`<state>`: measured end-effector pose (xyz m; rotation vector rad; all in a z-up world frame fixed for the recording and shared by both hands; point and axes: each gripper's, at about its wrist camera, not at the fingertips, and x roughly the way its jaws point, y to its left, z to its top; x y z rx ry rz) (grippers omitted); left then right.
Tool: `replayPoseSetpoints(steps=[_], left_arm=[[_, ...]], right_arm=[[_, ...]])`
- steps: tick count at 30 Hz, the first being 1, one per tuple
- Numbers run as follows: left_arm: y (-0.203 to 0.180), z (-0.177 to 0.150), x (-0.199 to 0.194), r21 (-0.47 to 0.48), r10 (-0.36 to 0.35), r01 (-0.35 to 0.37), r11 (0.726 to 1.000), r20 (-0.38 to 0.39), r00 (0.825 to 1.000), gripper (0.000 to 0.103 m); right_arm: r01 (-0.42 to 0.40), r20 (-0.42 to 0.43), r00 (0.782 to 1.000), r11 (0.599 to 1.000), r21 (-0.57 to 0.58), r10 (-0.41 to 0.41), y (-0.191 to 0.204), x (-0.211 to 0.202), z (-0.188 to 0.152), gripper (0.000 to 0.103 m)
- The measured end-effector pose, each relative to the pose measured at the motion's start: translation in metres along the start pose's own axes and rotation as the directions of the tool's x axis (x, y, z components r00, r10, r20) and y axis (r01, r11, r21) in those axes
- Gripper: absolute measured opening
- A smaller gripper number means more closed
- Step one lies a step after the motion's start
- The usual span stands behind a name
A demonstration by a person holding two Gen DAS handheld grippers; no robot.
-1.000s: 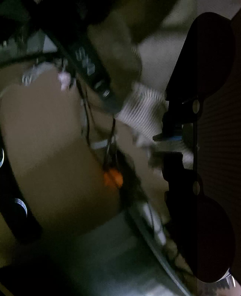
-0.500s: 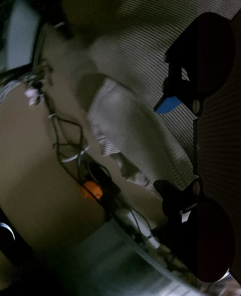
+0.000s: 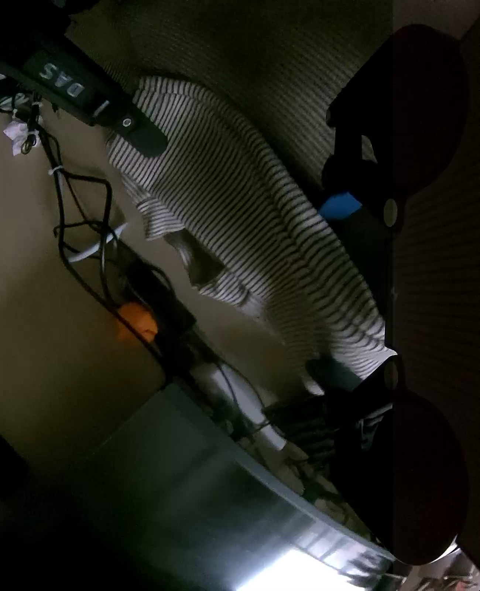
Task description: Fold clothes
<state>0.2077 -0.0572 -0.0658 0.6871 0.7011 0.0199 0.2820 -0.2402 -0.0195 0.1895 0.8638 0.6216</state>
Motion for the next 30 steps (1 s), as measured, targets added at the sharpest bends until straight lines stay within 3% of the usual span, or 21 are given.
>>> replayPoseSetpoints(steps=[1,3,6,8,10,12,13,15,16,17,19,20,21,23,25,28,30], left_arm=[[0.002,0.000,0.003,-0.001,0.012,-0.012,1.000,-0.005,1.000,0.051],[0.008,0.002,0.008,-0.017,0.014,-0.014,1.000,-0.018,1.000,0.020],[0.026,0.014,-0.009,-0.103,0.009,-0.005,0.995,0.039,0.999,0.013],[0.034,0.025,-0.028,-0.129,0.011,0.003,0.992,0.109,0.994,0.013],[0.031,0.029,-0.034,-0.110,-0.006,0.021,0.994,0.139,0.990,0.014],[0.018,0.024,-0.027,-0.073,-0.049,0.057,0.996,0.109,0.993,0.023],[0.010,0.019,-0.021,-0.050,-0.068,0.073,0.996,0.080,0.994,0.026],[-0.002,0.009,-0.012,-0.006,-0.085,0.085,0.996,0.036,0.996,0.059],[-0.006,0.004,-0.012,0.015,-0.079,0.079,0.997,0.029,0.996,0.059],[-0.010,0.000,-0.011,0.036,-0.074,0.073,0.997,0.021,0.997,0.066],[-0.005,-0.003,-0.011,0.049,-0.075,0.075,0.996,0.005,0.997,0.076],[0.001,-0.003,-0.011,0.026,-0.084,0.084,0.996,-0.011,0.996,0.085],[0.008,-0.004,-0.010,-0.001,-0.095,0.095,0.996,-0.029,0.995,0.094],[0.024,-0.007,-0.011,-0.082,-0.135,0.130,0.988,-0.064,0.989,0.094],[0.046,-0.013,-0.021,-0.254,-0.245,0.223,0.941,-0.056,0.968,0.095],[0.063,-0.022,-0.037,-0.458,-0.371,0.342,0.820,0.028,0.928,0.097],[0.059,-0.025,-0.044,-0.505,-0.376,0.353,0.787,0.060,0.925,0.098]], right_arm=[[0.000,-0.007,1.000,1.000,-0.004,0.000,0.001,0.004,0.000,0.009],[0.008,-0.034,0.999,1.000,0.004,-0.008,0.000,0.016,0.001,0.007],[-0.018,0.000,1.000,1.000,-0.005,0.018,0.006,-0.003,0.010,0.005],[-0.012,0.074,0.997,0.999,-0.052,0.015,0.014,-0.032,0.014,0.005],[0.062,0.113,0.992,0.992,-0.109,-0.050,0.017,-0.044,0.011,0.005],[0.156,0.135,0.982,0.975,-0.160,-0.135,0.018,-0.050,0.005,0.006],[0.193,0.107,0.978,0.969,-0.153,-0.178,0.013,-0.044,-0.001,0.006],[0.243,0.052,0.970,0.963,-0.120,-0.238,0.003,-0.036,-0.013,0.009],[0.244,0.034,0.970,0.966,-0.086,-0.242,-0.002,-0.039,-0.019,0.010],[0.242,0.027,0.970,0.969,-0.047,-0.241,-0.007,-0.045,-0.024,0.013],[0.244,0.028,0.969,0.967,0.068,-0.246,-0.022,-0.066,-0.035,0.029],[0.249,0.038,0.966,0.959,0.133,-0.257,-0.029,-0.076,-0.041,0.039],[0.254,0.048,0.962,0.947,0.198,-0.268,-0.037,-0.087,-0.046,0.041],[0.269,0.063,0.950,0.909,0.319,-0.304,-0.055,-0.112,-0.060,0.041],[0.278,0.065,0.941,0.867,0.415,-0.332,-0.070,-0.129,-0.071,0.041],[0.280,0.063,0.932,0.817,0.504,-0.358,-0.082,-0.134,-0.080,0.041],[0.280,0.060,0.925,0.780,0.560,-0.375,-0.090,-0.137,-0.086,0.040]])
